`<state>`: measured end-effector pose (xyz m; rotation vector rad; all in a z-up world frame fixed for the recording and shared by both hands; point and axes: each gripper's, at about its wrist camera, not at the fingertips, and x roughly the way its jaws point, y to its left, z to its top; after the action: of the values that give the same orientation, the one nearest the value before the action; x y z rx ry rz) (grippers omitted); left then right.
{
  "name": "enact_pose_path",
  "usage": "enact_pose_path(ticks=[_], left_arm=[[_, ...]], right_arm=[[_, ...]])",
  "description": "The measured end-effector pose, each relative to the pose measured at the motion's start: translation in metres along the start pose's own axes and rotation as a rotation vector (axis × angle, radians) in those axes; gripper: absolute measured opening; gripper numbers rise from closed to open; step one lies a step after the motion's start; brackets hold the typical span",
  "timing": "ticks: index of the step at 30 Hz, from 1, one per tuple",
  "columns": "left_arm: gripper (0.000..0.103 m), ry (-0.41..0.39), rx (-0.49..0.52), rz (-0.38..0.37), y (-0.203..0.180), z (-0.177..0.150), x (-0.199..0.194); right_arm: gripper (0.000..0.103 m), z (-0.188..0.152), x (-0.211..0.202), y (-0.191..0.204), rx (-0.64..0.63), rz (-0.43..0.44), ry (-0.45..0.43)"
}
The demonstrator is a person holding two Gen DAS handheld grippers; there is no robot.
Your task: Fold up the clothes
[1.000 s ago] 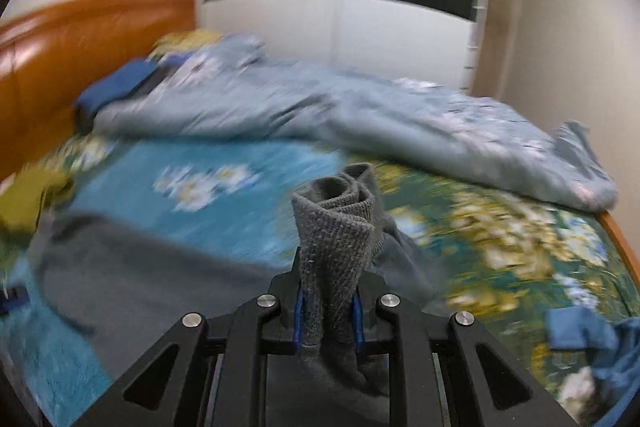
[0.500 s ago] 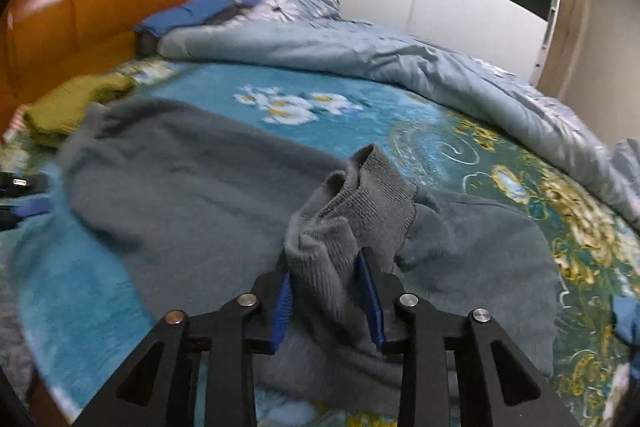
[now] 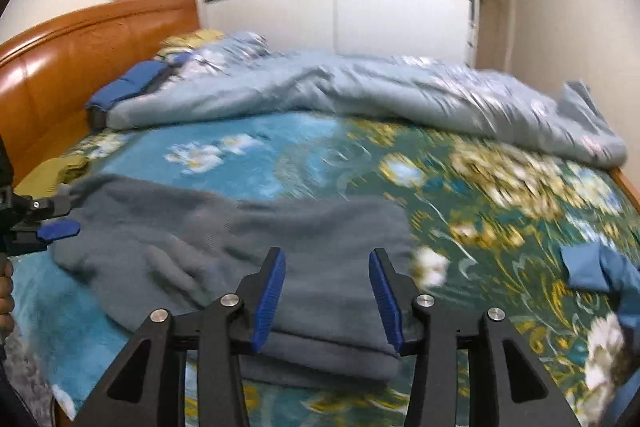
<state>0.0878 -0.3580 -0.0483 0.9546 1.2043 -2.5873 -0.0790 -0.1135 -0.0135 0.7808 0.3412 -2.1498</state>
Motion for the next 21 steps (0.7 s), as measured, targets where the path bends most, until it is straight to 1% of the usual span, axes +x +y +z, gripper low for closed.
enact_pose_path(ticks=[1, 4, 6, 8, 11, 14, 17, 19, 21], left_arm=[[0.063, 0.035, 0.026, 0.000, -0.011, -0.001, 0.015], [0.063, 0.078, 0.061, 0.055, -0.030, -0.004, 0.050], [0.063, 0.095, 0.041, 0.105, -0.030, -0.005, 0.068], [0.062, 0.112, 0.001, 0.170, -0.026, -0.009, 0.078], [0.062, 0.092, -0.028, 0.230, -0.019, -0.014, 0.079], [0.062, 0.067, -0.028, 0.277, -0.012, -0.020, 0.074], [0.062, 0.057, -0.006, 0.289, -0.014, -0.024, 0.070], [0.062, 0.053, 0.007, 0.292, -0.017, -0.022, 0.069], [0.062, 0.048, -0.007, 0.273, -0.016, -0.019, 0.068]], right_arm=[[0.048, -0.002, 0.002, -0.006, 0.014, 0.001, 0.011], [0.048, -0.011, 0.009, -0.022, 0.060, 0.014, 0.033], [0.048, -0.018, 0.011, -0.029, 0.093, 0.028, 0.042], [0.048, -0.023, 0.012, -0.031, 0.102, 0.049, 0.041], [0.048, -0.026, 0.014, -0.028, 0.070, 0.064, 0.047], [0.049, -0.036, 0.023, -0.027, 0.029, 0.058, 0.090], [0.049, -0.049, 0.026, -0.029, 0.012, 0.075, 0.123], [0.049, -0.052, 0.024, -0.032, 0.010, 0.082, 0.119], [0.050, -0.050, 0.021, -0.036, 0.032, 0.094, 0.111]])
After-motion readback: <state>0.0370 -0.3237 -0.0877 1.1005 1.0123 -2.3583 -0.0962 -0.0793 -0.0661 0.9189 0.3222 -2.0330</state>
